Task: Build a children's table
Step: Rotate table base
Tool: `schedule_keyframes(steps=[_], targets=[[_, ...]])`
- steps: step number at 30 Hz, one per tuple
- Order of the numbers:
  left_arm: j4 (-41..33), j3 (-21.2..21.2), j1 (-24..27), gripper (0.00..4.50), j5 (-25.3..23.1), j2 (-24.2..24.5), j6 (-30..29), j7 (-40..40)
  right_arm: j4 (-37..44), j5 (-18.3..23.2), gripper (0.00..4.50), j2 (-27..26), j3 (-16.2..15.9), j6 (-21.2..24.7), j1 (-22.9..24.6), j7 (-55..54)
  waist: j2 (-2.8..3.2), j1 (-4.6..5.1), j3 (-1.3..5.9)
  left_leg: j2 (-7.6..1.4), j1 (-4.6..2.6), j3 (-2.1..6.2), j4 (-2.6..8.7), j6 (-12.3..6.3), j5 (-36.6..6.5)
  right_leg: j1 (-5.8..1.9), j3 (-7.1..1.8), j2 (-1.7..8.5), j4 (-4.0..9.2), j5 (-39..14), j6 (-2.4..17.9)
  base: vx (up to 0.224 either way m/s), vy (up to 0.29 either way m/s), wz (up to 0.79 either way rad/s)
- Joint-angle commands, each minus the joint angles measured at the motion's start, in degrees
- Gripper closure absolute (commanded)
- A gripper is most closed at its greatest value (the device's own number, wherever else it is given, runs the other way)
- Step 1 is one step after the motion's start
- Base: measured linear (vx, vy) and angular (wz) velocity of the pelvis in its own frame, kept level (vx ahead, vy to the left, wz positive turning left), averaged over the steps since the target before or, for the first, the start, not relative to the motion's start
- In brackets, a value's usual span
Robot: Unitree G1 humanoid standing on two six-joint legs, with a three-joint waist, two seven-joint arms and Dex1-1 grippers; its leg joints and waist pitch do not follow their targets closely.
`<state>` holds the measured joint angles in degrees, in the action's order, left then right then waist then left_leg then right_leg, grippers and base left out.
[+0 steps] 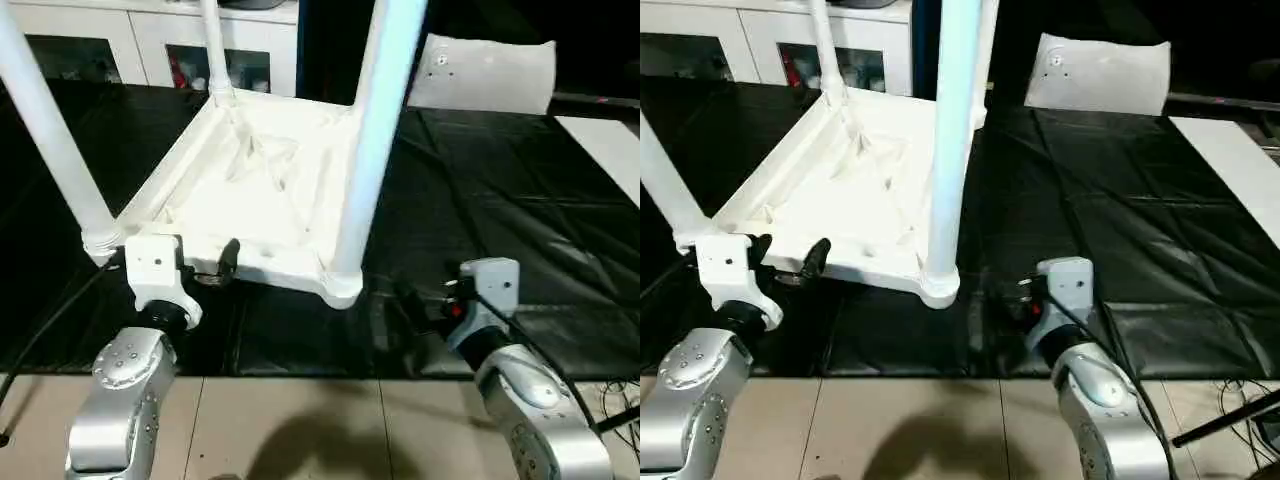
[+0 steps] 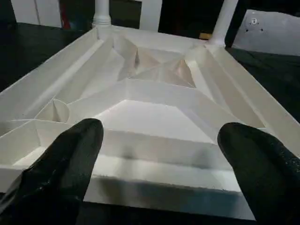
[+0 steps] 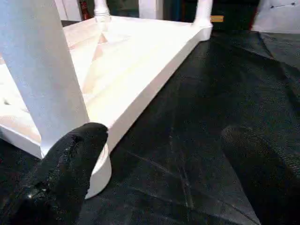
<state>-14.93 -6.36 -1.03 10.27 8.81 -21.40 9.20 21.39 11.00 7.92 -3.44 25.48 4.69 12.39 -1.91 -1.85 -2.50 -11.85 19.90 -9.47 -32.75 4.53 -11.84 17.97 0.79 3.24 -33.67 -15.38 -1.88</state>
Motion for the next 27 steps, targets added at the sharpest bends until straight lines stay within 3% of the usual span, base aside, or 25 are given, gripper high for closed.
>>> schedule_keyframes(steps=[1, 5, 7, 8, 9, 10, 11, 12, 13, 14, 15, 16, 17, 18, 20, 22, 24, 27], targets=[[-1.5, 0.9, -0.5, 0.01, -0.2, 0.0, -0.8, 0.0, 0.2, -0.1, 0.0, 0.6, 0.1, 0.0, 0.3, 0.6, 0.84, -0.03, 3.27, 0.45, -0.44, -0.49, 3.01, -5.61, -7.8, -3.4, -0.91, 0.67, 2.85, 6.3, 9.8, 0.0, 0.0, 0.0], [-2.0, 1.4, -0.6, 0.01, -0.3, 0.5, -1.4, 0.1, 0.6, 1.5, 0.0, 1.5, -0.9, 2.2, 0.7, 2.5, 1.05, 0.0, 3.08, 0.37, -0.98, -0.33, 3.21, -5.38, -7.6, -3.94, -0.69, 0.53, 3.01, 4.6, 10.2, 0.0, 0.0, 0.0], [-1.9, 1.4, -0.8, 0.01, -0.3, 0.6, -1.6, 0.3, 1.1, 1.2, 0.0, 2.2, -2.0, 3.2, 0.8, 3.1, 1.05, -0.06, 3.54, 0.58, -1.0, -0.24, 2.91, -5.75, -5.8, -4.53, -0.76, 0.38, 2.86, 6.6, 9.9, 0.0, 0.0, 0.0], [-2.0, 1.5, -1.0, 0.01, -0.3, 0.7, -1.7, 0.4, 1.0, 0.9, 0.0, 1.8, -1.9, 3.1, 0.9, 2.4, -0.3, -1.21, 3.33, 3.01, 4.36, 0.88, 1.31, -10.99, -2.5, -7.67, 0.97, 1.48, 4.0, 9.8, 7.0, 0.0, 0.0, 0.0], [-2.0, 1.5, -1.0, 0.01, -0.3, 0.7, -1.8, 0.4, 1.0, 1.0, 0.0, 1.5, -1.7, 3.0, 0.9, 2.2, 1.77, -1.35, 3.97, 3.24, 3.52, 0.94, 1.29, -13.45, -1.3, -7.75, 1.94, 2.62, 4.45, 10.2, 5.6, 0.021, 0.011, 0.35], [-2.0, 1.5, -1.2, 0.01, -0.3, 0.8, -1.8, 0.4, 0.9, 1.1, 0.0, 1.2, -1.4, 3.0, 0.9, 2.1, 1.96, -0.62, 3.64, 2.85, 3.24, 2.69, 0.83, -18.65, 1.3, -7.27, 3.86, 3.23, 4.79, 8.1, 5.1, 0.021, 0.011, 0.35], [-1.9, 1.5, -1.4, 0.01, -0.2, 0.9, -1.9, 0.6, 0.8, 2.4, 0.0, 0.3, -0.4, 2.8, 1.0, 2.1, 3.87, 0.44, 4.1, 0.67, -1.44, 2.56, 1.53, -17.06, 3.1, -4.79, 3.65, 1.72, 3.88, 2.8, 7.0, 0.047, 0.026, 0.63], [-1.8, 1.6, -1.4, 0.01, -0.2, 0.9, -1.9, 0.6, 0.8, 2.6, 0.0, 0.1, -0.1, 2.9, 1.0, 1.9, 2.49, 1.26, 3.27, -0.94, -2.57, 4.1, 2.23, -17.58, 3.0, -3.26, 4.07, 0.62, 2.47, 0.4, 8.8, 0.059, -0.02, 0.3], [-1.7, 1.7, -1.5, 0.01, -0.2, 1.0, -1.8, 0.8, 0.8, 3.2, 0.0, -0.3, 0.6, 3.6, 1.0, 1.4, 2.83, 1.61, 3.17, -2.23, -4.56, 5.23, 2.52, -19.63, 2.2, -1.56, 4.36, 0.72, 1.25, -2.7, 11.4, 0.059, -0.02, 0.3], [-1.7, 1.7, -1.5, 0.01, -0.2, 1.0, -1.8, 0.8, 0.8, 3.2, 0.0, -0.3, 0.6, 3.6, 1.0, 1.4, 2.23, 1.44, 2.79, -1.91, -4.44, 4.85, 2.35, -21.18, 0.7, -1.57, 3.75, 1.9, 1.4, -2.0, 13.2, 0.0, 0.0, 0.0], [-1.5, 1.9, -1.6, 0.01, -0.2, 1.2, -1.7, 1.1, 0.9, 3.1, 0.0, 0.0, 0.5, 4.0, 1.0, 1.3, 1.76, 1.09, 2.6, -0.77, -2.98, 3.86, 2.0, -21.04, 1.1, -2.78, 3.1, 2.44, 2.21, -0.9, 13.6, 0.0, 0.0, 0.0], [-1.4, 2.0, -1.7, 0.01, -0.3, 1.3, -1.7, 1.1, 0.9, 3.0, 0.0, 0.1, 0.5, 4.2, 1.0, 1.4, 1.7, 0.41, 2.54, 0.47, -1.45, 2.68, 1.57, -19.7, 1.3, -4.29, 2.62, 2.84, 3.15, -1.1, 13.8, 0.0, 0.0, 0.0], [-1.3, 2.1, -1.8, 0.01, -0.3, 1.3, -1.6, 1.2, 1.0, 3.0, 0.0, 0.3, 0.5, 4.3, 1.1, 1.4, 1.63, -0.86, 3.69, 1.65, 0.96, 1.75, 0.77, -15.98, 4.7, -7.11, 1.79, 3.1, 4.08, 0.3, 11.5, 0.0, 0.0, 0.0], [-1.2, 2.2, -1.9, 0.01, -0.3, 1.4, -1.6, 1.3, 1.1, 3.1, 0.0, 0.2, 0.7, 4.4, 1.3, 1.2, 1.69, -0.66, 3.44, 1.58, 0.72, 1.82, 1.11, -15.13, 4.4, -6.58, 2.01, 2.5, 4.1, -0.6, 11.3, 0.0, 0.0, 0.0], [-0.6, 2.6, -2.3, 0.01, -0.3, 1.5, -1.4, 1.7, 1.0, 2.4, 0.0, -0.8, 2.1, 3.5, 1.9, -0.4, 2.32, 0.01, 3.49, 1.0, -0.72, 2.52, 1.94, -12.99, 2.9, -5.87, 2.79, 1.55, 3.64, -2.3, 11.4, 0.0, 0.0, 0.0], [-0.5, 2.6, -2.3, 0.01, -0.3, 1.5, -1.3, 1.8, 0.9, 2.3, 0.0, -1.0, 2.4, 3.1, 2.0, -0.7, 2.3, 0.46, 3.51, 0.87, -1.5, 2.81, 2.08, -13.33, 2.2, -5.55, 2.87, 1.38, 3.37, -1.7, 11.8, 0.0, 0.0, 0.0], [-0.3, 2.7, -2.5, 0.01, -0.2, 1.7, -1.2, 2.0, 0.7, 2.1, 0.0, -1.3, 2.8, 2.3, 2.1, -1.1, 2.36, 0.66, 3.64, 1.04, -1.42, 2.7, 1.93, -14.2, 1.8, -5.77, 2.78, 1.65, 3.55, -1.0, 12.1, 0.0, 0.0, 0.0], [0.5, 2.8, -2.9, 0.01, -0.2, 1.8, -0.8, 2.5, 0.7, 1.6, 0.0, -0.4, 2.2, 1.1, 2.2, -1.1, 2.45, 0.44, 3.66, 1.36, -0.87, 2.3, 1.83, -13.45, 1.3, -6.31, 2.48, 1.89, 4.03, -1.3, 11.8, 0.0, 0.0, 0.0]])
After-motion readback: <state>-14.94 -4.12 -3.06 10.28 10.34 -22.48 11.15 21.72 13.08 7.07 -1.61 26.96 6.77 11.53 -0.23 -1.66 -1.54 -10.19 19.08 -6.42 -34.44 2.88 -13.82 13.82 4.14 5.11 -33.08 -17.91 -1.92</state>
